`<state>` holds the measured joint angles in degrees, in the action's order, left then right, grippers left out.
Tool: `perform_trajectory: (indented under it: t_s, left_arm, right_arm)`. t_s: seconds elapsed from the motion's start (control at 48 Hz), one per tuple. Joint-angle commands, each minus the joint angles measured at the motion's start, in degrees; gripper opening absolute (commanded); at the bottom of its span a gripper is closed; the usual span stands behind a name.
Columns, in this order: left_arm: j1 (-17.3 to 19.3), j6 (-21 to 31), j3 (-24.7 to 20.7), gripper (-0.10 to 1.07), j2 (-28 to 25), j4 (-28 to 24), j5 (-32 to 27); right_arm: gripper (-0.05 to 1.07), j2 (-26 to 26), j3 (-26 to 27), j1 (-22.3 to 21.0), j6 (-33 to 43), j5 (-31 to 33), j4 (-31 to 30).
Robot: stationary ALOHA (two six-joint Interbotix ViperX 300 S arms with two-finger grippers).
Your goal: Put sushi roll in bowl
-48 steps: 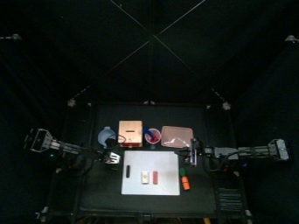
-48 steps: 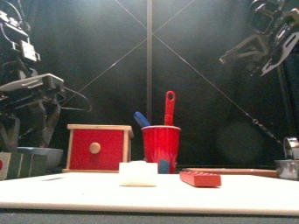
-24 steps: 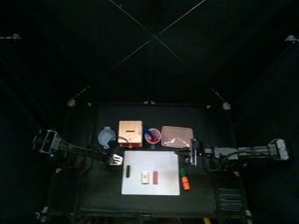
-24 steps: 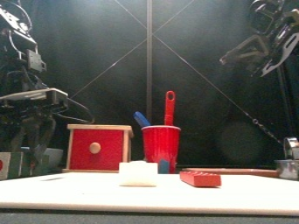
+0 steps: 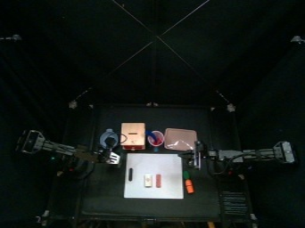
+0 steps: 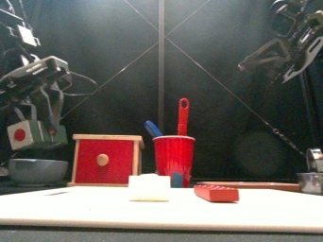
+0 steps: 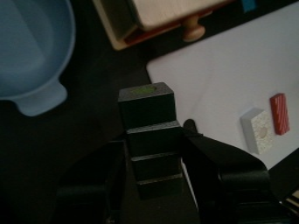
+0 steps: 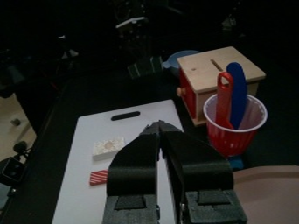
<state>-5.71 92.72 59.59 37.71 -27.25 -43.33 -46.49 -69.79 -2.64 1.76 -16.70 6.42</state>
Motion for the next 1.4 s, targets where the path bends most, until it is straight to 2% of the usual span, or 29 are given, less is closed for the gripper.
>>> perform_trajectory:
  t_s: [0.0, 0.104, 0.292, 0.479, 0.75, 1.375]
  left_arm:
    - [3.25, 0.18, 0.26, 0.64, 3.87, -2.81, 0.0]
    - [7.65, 0.0, 1.49, 0.64, 6.68, -6.15, 1.67]
    - [18.54, -0.7, 3.96, 0.65, 6.06, -10.46, 3.6]
    - [23.38, -0.44, 7.21, 0.76, 6.06, -10.28, 6.24]
    - [24.79, -0.53, 8.35, 0.98, 5.8, -10.55, 11.16]
    - [24.35, -0.53, 8.26, 0.99, 5.8, -10.46, 12.57]
  right_arm:
    - [0.04, 0.26, 0.62, -0.09, 0.0, -0.35, 0.09]
    - [0.04, 0.18, 0.53, 0.18, 0.0, -0.35, -0.09]
    - [0.04, 0.44, 0.7, 0.35, 0.09, -0.35, 0.09]
    - [0.04, 0.62, 0.79, 0.26, 0.09, -0.35, 0.18]
    - [0.04, 1.32, 1.14, 1.05, 0.09, -0.26, 2.29]
    - [0.04, 1.32, 1.05, 1.32, 0.09, -0.35, 2.46]
